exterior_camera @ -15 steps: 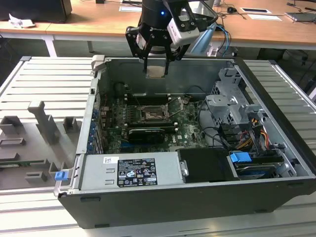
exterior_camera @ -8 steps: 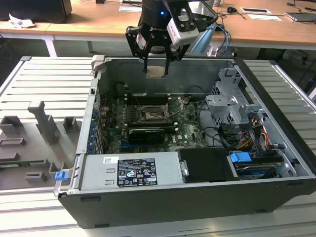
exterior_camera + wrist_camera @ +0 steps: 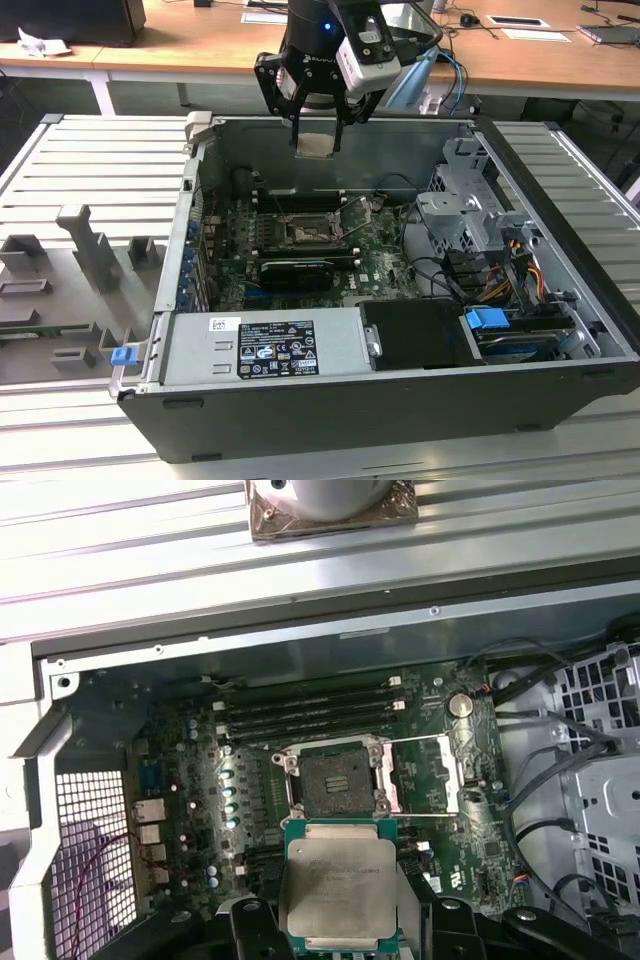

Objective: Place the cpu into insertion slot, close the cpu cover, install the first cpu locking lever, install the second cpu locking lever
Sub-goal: 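Place the cpu into insertion slot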

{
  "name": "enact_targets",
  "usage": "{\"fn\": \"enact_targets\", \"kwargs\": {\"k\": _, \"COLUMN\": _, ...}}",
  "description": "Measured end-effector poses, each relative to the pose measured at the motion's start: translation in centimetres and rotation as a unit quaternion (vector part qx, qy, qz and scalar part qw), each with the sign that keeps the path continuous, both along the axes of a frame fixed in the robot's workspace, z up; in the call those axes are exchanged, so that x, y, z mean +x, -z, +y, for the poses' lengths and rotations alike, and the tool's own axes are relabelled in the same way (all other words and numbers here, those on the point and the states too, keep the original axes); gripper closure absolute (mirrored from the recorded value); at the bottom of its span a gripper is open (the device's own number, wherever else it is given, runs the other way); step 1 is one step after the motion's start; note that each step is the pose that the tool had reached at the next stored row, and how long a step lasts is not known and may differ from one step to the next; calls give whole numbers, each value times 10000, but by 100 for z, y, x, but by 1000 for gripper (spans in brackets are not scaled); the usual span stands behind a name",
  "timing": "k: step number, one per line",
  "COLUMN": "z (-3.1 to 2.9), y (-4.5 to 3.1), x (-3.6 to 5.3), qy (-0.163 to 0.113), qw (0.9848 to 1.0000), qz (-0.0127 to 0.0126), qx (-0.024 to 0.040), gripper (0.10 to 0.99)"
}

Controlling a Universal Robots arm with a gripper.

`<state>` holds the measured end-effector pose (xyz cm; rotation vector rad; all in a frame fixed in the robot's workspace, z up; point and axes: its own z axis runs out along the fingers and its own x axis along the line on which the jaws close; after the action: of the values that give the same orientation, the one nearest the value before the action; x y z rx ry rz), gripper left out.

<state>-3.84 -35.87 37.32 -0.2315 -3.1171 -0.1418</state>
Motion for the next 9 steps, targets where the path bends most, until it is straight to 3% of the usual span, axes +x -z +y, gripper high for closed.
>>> {"fn": "enact_targets", "kwargs": {"k": 9, "z": 0, "y": 0, "x": 0, "qy": 129, "qw": 9999, "qz": 0, "qx": 0, "gripper": 561}}
